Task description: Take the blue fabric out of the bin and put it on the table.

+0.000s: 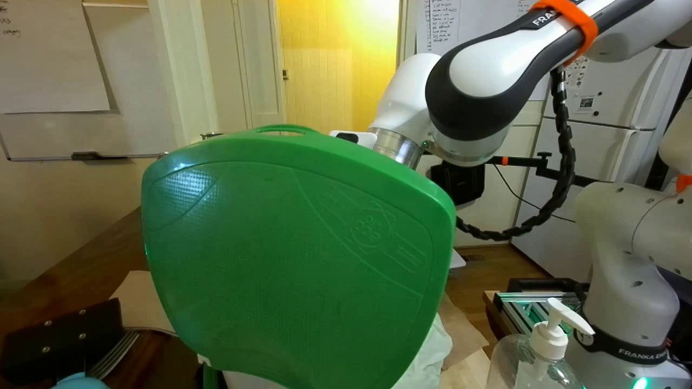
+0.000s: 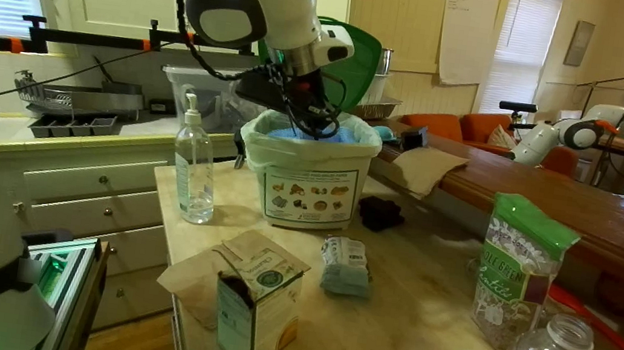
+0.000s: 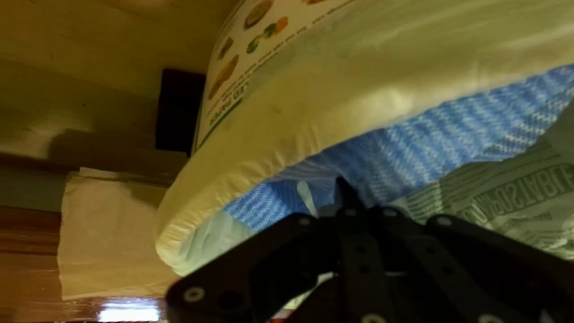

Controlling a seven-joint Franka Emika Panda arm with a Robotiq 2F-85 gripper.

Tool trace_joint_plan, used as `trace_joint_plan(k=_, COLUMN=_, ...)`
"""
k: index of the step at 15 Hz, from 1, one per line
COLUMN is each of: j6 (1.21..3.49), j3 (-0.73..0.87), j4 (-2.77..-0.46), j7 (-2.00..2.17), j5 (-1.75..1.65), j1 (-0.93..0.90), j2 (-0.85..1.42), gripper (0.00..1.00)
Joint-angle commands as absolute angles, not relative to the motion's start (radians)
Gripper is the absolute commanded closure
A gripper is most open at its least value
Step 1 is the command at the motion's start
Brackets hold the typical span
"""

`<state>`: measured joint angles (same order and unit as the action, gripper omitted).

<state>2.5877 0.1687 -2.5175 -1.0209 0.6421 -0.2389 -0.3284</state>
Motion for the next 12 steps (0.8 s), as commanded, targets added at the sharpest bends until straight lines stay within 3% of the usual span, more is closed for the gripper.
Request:
trace_joint_plan(k=1, j6=2.488, j3=0.182, j4=-2.485, j7=-0.99, j5=0.667, j1=-0.2, j2=-0.369, gripper=1.0)
trace_joint_plan(k=12, j6=2.317, j3=0.239, j4=-2.411, j7=-0.971, j5=0.752, j1=-0.099, j2=-0.51, gripper=1.0)
